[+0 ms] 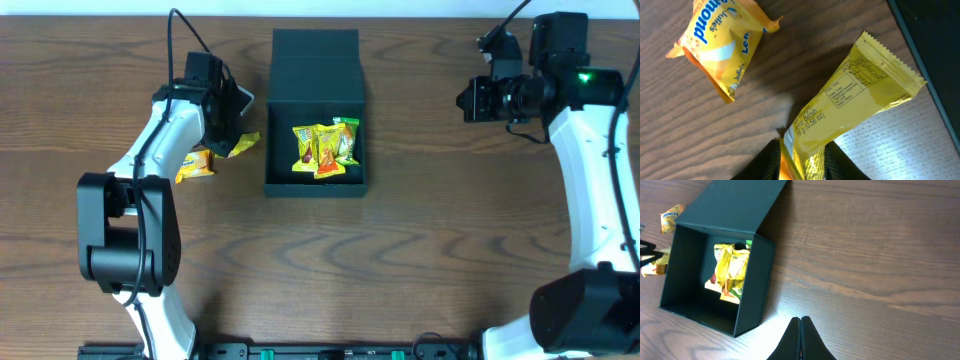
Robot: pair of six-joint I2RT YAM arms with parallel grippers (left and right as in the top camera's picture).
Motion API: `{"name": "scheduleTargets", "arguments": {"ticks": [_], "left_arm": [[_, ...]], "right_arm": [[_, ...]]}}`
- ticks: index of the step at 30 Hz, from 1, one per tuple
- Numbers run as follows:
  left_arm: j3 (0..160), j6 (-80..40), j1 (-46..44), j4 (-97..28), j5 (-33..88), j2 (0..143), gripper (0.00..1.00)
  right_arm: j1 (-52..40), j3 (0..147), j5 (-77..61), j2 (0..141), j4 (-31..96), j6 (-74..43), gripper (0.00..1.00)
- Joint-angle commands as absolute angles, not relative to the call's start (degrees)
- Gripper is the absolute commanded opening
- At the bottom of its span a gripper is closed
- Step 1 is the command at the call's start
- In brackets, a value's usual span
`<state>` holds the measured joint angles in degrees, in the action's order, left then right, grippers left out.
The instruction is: Pack container
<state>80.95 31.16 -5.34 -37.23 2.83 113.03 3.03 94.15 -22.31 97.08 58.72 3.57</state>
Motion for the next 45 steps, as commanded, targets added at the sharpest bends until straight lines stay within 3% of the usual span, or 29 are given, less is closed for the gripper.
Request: {"name": "scheduleTargets", "arguments": {"ticks": [1,6,17,27,28,30,31,34,37,45], "left_arm": [[79.7,31.8,-5.3,-36.8,3.2,113.2,0.25],[79.7,31.7,-5.2,-36.5,3.2,113.2,0.06],[84.5,18.1,-5.3,-36.3,2.5,111.0,0.06],[95.6,13.3,-5.3,-39.8,6.8,104.8,0.06],[95.5,13.3,-5.2,-40.6,6.2,104.9,0.11],[95.1,13.3,-5.2,-42.3,5.0,105.6,0.48],[94.8,13.3,-5.2,-43.7,4.4,106.3,0.59],[94.6,13.5,-5.1,-48.8,4.1,108.9,0.77],[94.6,13.5,-5.2,-51.7,5.4,112.0,0.86],[94.6,13.7,-6.3,-52.2,7.5,121.3,0.84]], "right_arm": [[2.5,94.2,-22.7,96.7,58.8,3.3,0.02],[2.5,94.2,-22.7,96.7,58.8,3.3,0.02],[2.5,94.2,-22.7,96.7,59.1,3.3,0.01],[2.5,94.2,-22.7,96.7,59.1,3.3,0.02],[2.5,94.2,-22.7,96.7,59.1,3.3,0.02],[2.5,94.2,-22.7,96.7,59.2,3.3,0.02],[2.5,94.2,-22.7,96.7,59.2,3.3,0.02],[2.5,94.2,-22.7,96.7,59.2,3.3,0.02],[2.5,94.2,-22.7,96.7,59.2,3.3,0.02],[2.5,94.2,-22.7,96.7,59.2,3.3,0.02]]}}
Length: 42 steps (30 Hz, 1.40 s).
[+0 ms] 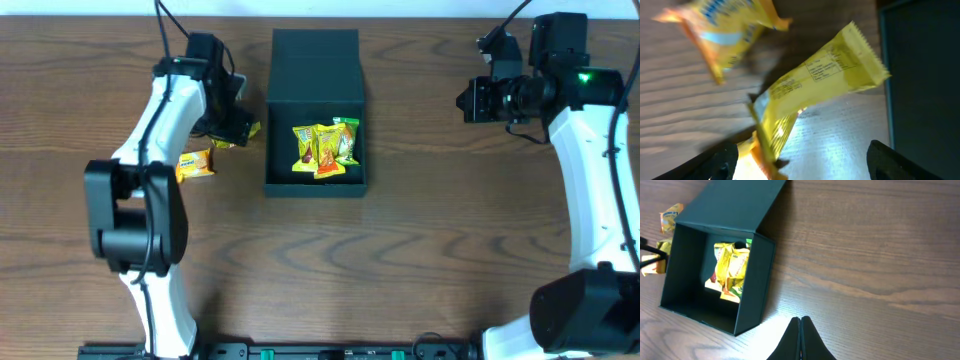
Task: Pack container
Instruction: 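Lift the yellow bar packet and carry it over the box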
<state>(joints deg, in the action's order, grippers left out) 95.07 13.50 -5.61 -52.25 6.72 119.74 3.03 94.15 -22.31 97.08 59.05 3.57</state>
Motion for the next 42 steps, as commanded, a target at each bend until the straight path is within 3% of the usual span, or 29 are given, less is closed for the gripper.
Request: {"name": "scheduleTargets", "arguments": {"ticks": [1,12,19,26,38,42], "left_arm": [[94.6,13.7,-6.4,-52.1,7.3,121.8,0.84],[94.6,13.7,-6.8,-49.1,5.7,125.9,0.74],[94.6,13.6,-6.8,-48.6,5.0,126.3,0.27],[94.7,11.4,-6.8,-49.9,0.9,126.0,0.07],[103.3,4.7,-6.8,-53.8,1.4,114.5,0.06],[106.3,4.0,-6.8,-51.9,14.0,106.7,0.06]], "right_arm": [[2.5,94.2,-22.7,96.7,59.2,3.3,0.02],[2.5,94.2,-22.7,96.7,59.1,3.3,0.02],[2.5,94.2,-22.7,96.7,59.2,3.3,0.01],[2.5,94.2,-22.7,96.7,59.2,3.3,0.02],[2.5,94.2,-22.7,96.7,59.2,3.3,0.02],[2.5,94.2,-22.7,96.7,59.2,3.3,0.02]]}}
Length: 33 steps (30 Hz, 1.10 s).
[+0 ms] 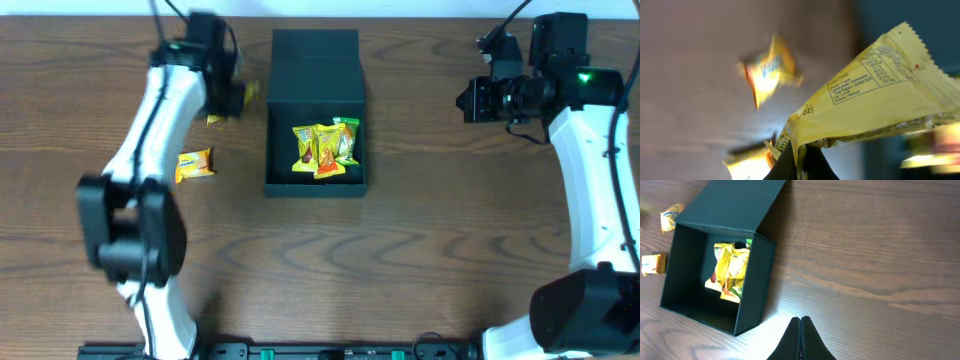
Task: Pack container
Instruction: 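Lift the yellow bar packet and carry it over the box, then lower the yellow bar packet into the left side of the box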
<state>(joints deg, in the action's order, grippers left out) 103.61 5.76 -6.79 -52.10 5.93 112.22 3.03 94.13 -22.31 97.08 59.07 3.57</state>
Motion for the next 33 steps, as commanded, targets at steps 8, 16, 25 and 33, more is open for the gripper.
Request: {"name": "scheduleTargets", "arguments": {"ticks": [8,16,25,33], "left_arm": [[103.5,-7.9,-6.8,-46.0,57.5,106.0,0.06],[86.7,-27.5,-6.8,-19.1,69.3,105.7,0.06],[58.9,-46.7,-2.0,15.0,66.8,94.1,0.06],[50.4,-63.6,-3.0,25.9,65.7,92.7,0.06]], "right_arm": [[2.5,94.2,-22.7,96.7,59.2,3.3,0.02],[2.5,94.2,-22.7,96.7,60.2,3.3,0.02],[2.5,94.2,-22.8,96.7,61.6,3.3,0.02],[2.5,94.2,-22.8,96.7,61.5,3.3,0.02]]}}
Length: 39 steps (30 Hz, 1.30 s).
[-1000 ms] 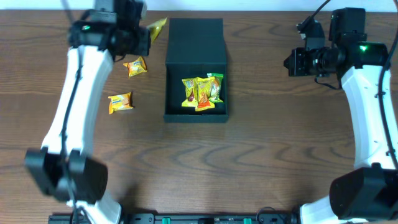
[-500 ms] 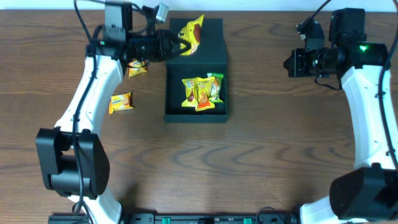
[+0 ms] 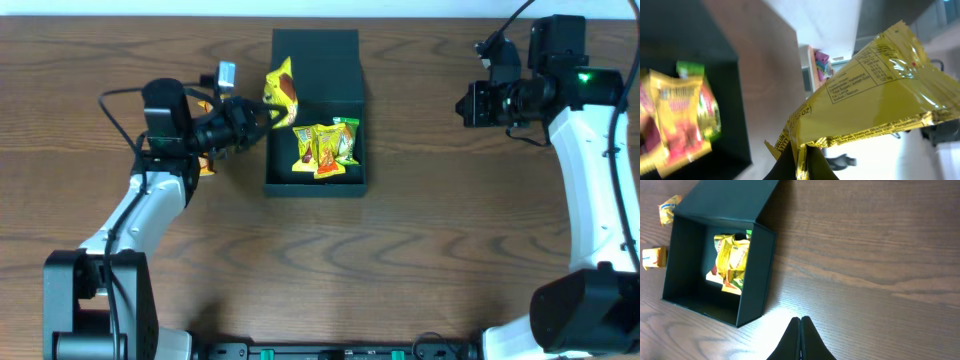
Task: Pack container
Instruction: 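Lower the yellow bar packet into the left side of the box, then open the left gripper, push the packet down, and withdraw left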
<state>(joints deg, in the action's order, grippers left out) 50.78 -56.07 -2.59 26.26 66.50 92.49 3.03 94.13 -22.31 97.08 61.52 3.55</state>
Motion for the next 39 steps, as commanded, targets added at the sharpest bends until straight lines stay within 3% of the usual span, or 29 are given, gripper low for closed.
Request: {"name": "scheduleTargets", "arguments": {"ticks": [1,10,31,39], "left_arm": [[50.4,-64.8,-3.0,25.0,64.8,92.7,0.06],[50.4,-71.4,-2.6,16.6,62.6,97.5,0.06],[52.3,-72.2,-2.6,16.3,59.3,104.6,0.06],[56.9,-62.8,-2.6,3.3,57.4,104.6,0.06]], "right_arm": [[2.5,94.2,-22.8,96.7,61.6,3.3,0.02],[2.5,94.2,-22.7,96.7,62.2,3.5,0.02],[2.5,94.2,-22.7,96.7,62.2,3.9,0.02],[2.5,94.2,-22.8,96.7,62.2,3.9,0.02]]}}
